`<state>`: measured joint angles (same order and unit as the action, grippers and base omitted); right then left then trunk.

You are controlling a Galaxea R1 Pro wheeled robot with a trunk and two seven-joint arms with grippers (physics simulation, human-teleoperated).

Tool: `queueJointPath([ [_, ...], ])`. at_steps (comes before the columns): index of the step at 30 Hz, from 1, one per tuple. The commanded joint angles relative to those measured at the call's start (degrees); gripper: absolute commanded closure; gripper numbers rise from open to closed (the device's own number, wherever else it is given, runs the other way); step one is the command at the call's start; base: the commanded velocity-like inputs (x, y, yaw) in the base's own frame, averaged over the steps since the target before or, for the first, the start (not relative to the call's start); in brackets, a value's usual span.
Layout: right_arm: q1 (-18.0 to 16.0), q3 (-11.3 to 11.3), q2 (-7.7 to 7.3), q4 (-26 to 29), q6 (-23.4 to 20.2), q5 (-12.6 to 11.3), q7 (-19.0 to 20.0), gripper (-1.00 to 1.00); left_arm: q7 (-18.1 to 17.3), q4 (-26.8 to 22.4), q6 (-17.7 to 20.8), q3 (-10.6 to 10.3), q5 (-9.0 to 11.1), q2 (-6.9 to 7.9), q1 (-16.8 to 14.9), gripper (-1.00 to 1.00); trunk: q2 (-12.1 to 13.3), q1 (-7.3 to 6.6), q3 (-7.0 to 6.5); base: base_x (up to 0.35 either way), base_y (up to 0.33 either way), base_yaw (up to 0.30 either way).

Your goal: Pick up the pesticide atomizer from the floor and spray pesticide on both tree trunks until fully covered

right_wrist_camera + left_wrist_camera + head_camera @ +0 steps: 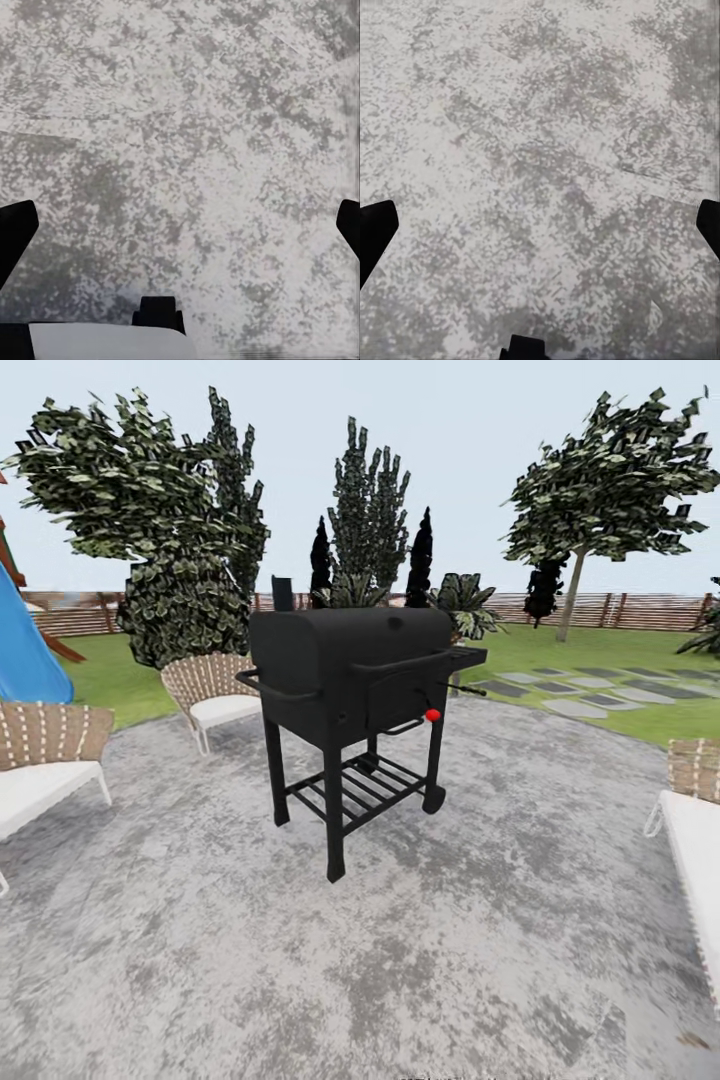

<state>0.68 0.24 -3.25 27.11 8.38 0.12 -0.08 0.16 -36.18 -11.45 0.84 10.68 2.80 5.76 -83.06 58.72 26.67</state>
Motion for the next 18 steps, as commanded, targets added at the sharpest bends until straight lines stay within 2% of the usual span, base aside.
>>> queueJointPath([
  [1,0.0,0.0,-0.01,0.1,0.1,0.0,0.0,-1.0,0.0,-0.1,-0.1,-0.1,0.4,0.01,0.0,-1.0,0.0,0.0,0.04,0.0,0.002,-0.299],
  [18,0.0,0.0,-0.01,0.1,0.1,0.0,0.0,-1.0,0.0,0.0,-0.1,0.0,0.4,0.01,0.0,-1.0,0.0,0.0,0.14,0.006,0.0,-0.3],
])
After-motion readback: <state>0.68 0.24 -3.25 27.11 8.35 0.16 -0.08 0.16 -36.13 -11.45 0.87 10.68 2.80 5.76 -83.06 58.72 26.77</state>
